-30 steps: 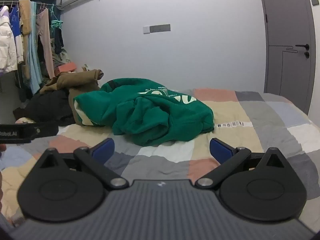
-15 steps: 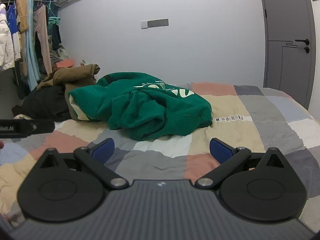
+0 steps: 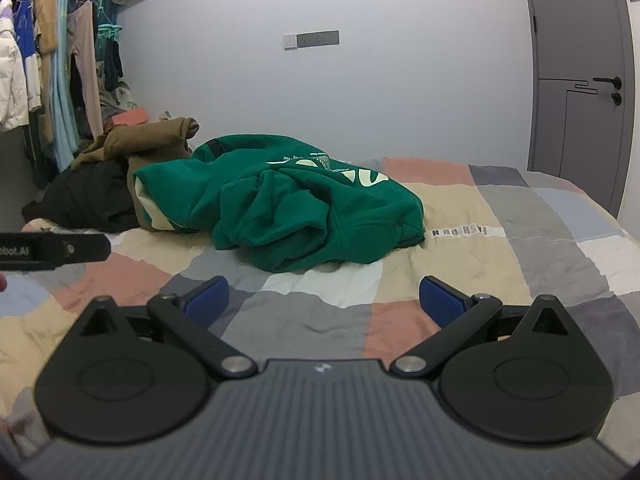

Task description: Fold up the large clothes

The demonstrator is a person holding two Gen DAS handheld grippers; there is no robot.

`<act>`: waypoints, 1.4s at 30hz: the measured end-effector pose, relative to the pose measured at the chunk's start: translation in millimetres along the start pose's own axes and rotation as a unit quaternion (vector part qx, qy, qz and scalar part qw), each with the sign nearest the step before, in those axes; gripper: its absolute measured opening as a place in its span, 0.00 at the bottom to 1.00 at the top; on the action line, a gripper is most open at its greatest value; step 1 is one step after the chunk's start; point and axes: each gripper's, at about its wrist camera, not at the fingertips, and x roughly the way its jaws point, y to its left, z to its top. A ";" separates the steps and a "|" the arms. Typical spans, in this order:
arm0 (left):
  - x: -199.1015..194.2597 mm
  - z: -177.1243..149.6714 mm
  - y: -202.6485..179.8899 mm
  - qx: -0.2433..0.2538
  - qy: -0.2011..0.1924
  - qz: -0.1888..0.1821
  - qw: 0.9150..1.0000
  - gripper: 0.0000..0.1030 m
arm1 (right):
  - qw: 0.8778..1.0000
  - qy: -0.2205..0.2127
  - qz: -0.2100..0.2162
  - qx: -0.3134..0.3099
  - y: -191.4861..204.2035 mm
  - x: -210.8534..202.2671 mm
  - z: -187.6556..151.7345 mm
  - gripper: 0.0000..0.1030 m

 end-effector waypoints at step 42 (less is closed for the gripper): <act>0.2 -7.5 -6.4 0.015 -0.007 0.008 1.000 1.00 | 1.000 0.023 -0.011 -0.014 5.6 8.4 -9.9 1.00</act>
